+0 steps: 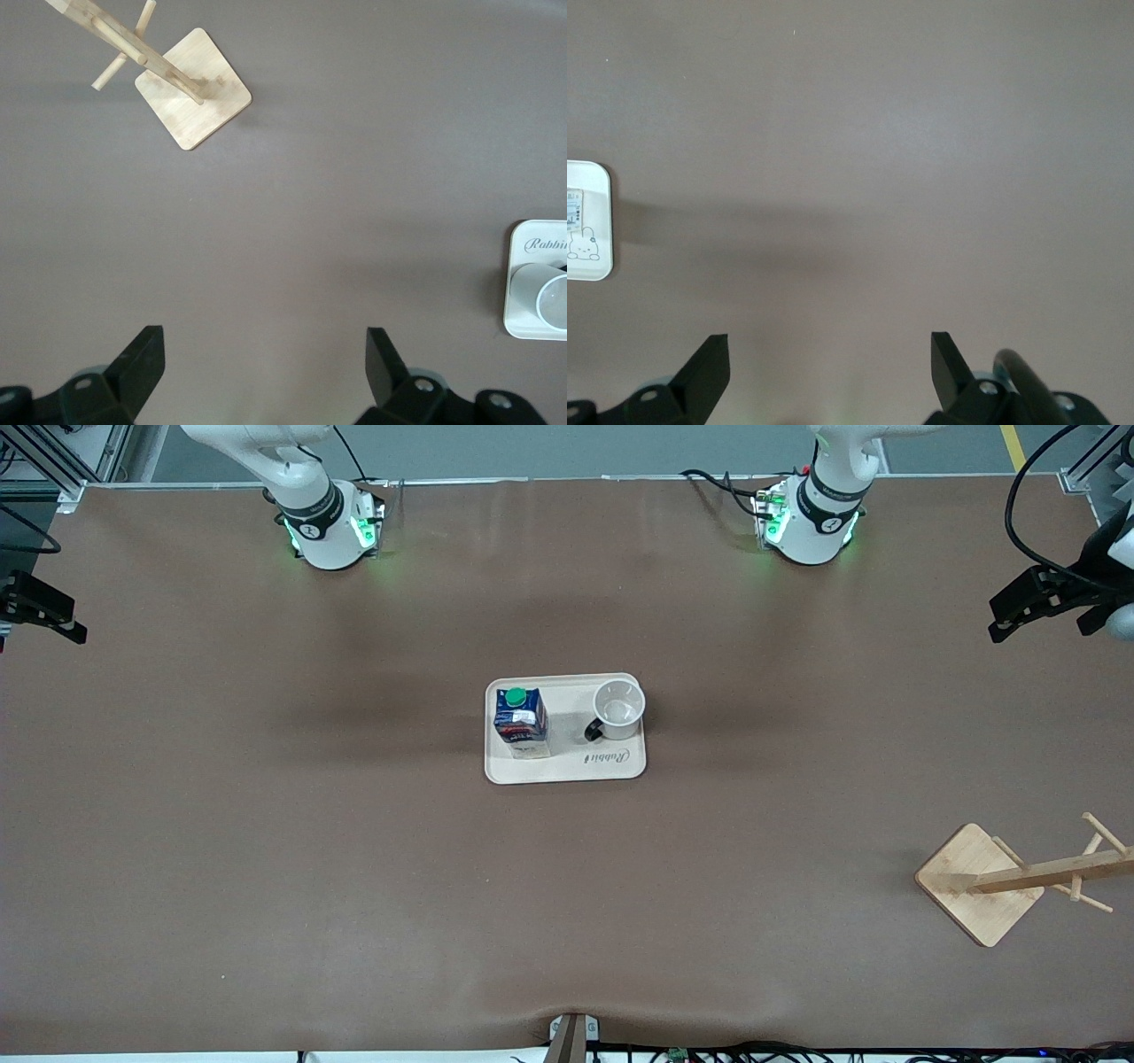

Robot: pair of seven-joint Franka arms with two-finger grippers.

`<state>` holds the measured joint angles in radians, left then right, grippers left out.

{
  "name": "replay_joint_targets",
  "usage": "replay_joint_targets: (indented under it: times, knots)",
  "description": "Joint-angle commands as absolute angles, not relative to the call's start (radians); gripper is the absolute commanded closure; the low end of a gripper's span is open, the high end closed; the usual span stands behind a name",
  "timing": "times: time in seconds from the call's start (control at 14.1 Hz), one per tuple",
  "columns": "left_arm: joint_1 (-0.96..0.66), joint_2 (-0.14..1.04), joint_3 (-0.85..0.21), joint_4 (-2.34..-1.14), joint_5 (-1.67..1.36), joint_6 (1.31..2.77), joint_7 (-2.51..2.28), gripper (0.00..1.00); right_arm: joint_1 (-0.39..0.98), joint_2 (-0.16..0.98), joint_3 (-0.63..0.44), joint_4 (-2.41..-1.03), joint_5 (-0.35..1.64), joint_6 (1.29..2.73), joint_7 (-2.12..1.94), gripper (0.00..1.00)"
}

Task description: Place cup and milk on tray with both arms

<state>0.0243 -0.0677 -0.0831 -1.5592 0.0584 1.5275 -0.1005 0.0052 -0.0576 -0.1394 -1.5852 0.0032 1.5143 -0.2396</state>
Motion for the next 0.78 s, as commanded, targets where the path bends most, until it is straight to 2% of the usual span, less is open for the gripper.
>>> replay_joint_targets:
  times: [0.0,0.28,0.71]
  knots:
    - [0.018,-0.081,-0.075,-1.563,0.043,1.517,-0.107,0.0,-0.015,-0.08,-0.124,-1.603,0.028,1.511,-0.198,0.0]
    - [0.017,-0.083,-0.078,-1.565,0.044,1.517,-0.109,0.0,-0.005,-0.083,-0.12,-1.6,0.037,1.473,-0.103,0.0]
    - [0.018,-0.084,-0.078,-1.565,0.043,1.517,-0.109,0.0,-0.015,-0.078,-0.126,-1.6,0.037,1.473,-0.193,0.0]
